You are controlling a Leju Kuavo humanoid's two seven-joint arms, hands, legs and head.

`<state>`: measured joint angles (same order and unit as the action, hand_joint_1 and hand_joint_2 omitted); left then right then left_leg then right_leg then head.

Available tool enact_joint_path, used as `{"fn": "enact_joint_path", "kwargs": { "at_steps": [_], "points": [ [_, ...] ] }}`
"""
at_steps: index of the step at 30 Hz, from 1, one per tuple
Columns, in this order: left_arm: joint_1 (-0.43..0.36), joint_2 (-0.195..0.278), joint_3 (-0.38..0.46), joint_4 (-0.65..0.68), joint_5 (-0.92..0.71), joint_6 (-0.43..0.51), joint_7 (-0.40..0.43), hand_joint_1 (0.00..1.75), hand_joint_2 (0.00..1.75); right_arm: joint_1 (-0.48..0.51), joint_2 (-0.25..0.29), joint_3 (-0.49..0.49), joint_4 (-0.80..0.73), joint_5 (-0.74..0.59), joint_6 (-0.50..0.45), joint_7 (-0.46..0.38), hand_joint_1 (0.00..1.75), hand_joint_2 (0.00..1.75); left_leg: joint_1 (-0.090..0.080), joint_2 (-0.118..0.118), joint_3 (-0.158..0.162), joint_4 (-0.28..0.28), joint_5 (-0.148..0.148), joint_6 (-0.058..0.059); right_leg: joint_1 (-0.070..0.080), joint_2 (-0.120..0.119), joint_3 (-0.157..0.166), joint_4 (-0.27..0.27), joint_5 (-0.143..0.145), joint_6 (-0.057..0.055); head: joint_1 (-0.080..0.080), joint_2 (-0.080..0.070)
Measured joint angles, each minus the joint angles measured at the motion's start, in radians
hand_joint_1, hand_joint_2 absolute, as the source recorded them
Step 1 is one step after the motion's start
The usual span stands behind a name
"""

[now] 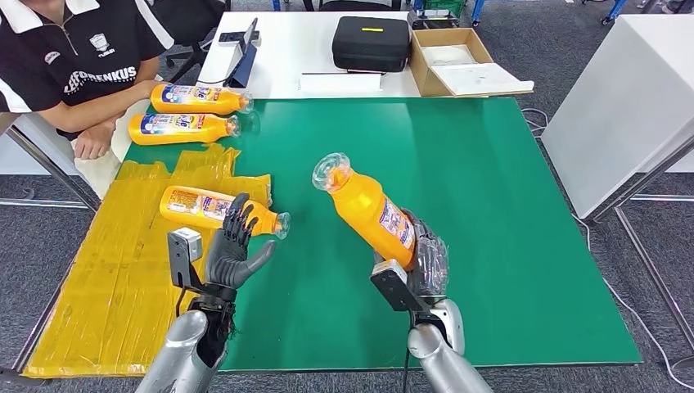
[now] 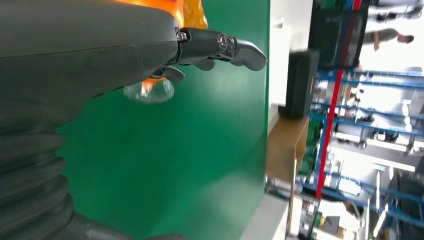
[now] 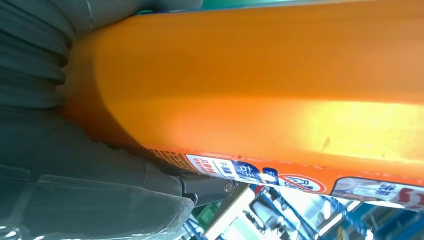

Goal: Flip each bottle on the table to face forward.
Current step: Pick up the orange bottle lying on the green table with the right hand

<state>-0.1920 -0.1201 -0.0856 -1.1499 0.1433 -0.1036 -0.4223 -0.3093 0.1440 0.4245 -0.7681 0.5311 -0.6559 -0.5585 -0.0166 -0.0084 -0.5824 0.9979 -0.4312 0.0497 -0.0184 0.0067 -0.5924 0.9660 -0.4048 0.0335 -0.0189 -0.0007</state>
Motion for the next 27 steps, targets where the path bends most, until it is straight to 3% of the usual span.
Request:
{"fn": "enact_joint_path", "kwargs": {
  "at_steps": [5, 10, 19, 27],
  "points": [
    [-0.004, -0.007, -0.045, -0.002, 0.014, -0.066, 0.035, 0.0, 1.75, 0.012, 0.062, -0.071, -0.022, -0.035, 0.0, -0.082, 1.75, 1.75, 0.0, 0.0, 0.0, 0.0, 0.0, 0.0, 0.0, 0.0, 0.0, 0.0, 0.0, 0.0, 0.0, 0.0],
    [-0.017, -0.018, -0.102, -0.003, 0.012, -0.096, 0.052, 0.0, 1.75, 0.012, 0.099, -0.083, -0.028, -0.081, 0.0, -0.106, 1.75, 1.75, 0.0, 0.0, 0.0, 0.0, 0.0, 0.0, 0.0, 0.0, 0.0, 0.0, 0.0, 0.0, 0.0, 0.0],
    [-0.071, -0.05, -0.197, 0.0, 0.008, -0.091, 0.062, 0.0, 1.75, -0.01, 0.149, -0.023, -0.008, -0.08, 0.003, -0.062, 1.75, 1.75, 0.0, 0.0, -0.001, 0.0, 0.0, 0.0, 0.0, 0.0, 0.0, 0.0, 0.0, 0.0, 0.0, 0.0],
    [-0.112, -0.064, -0.221, 0.008, 0.023, -0.084, 0.063, 0.0, 1.75, -0.029, 0.182, 0.069, 0.052, -0.027, 0.02, -0.006, 1.75, 1.75, 0.0, 0.0, -0.001, 0.0, 0.0, 0.0, 0.0, 0.0, -0.001, 0.0, 0.0, 0.0, 0.0, 0.0]
  ]
}}
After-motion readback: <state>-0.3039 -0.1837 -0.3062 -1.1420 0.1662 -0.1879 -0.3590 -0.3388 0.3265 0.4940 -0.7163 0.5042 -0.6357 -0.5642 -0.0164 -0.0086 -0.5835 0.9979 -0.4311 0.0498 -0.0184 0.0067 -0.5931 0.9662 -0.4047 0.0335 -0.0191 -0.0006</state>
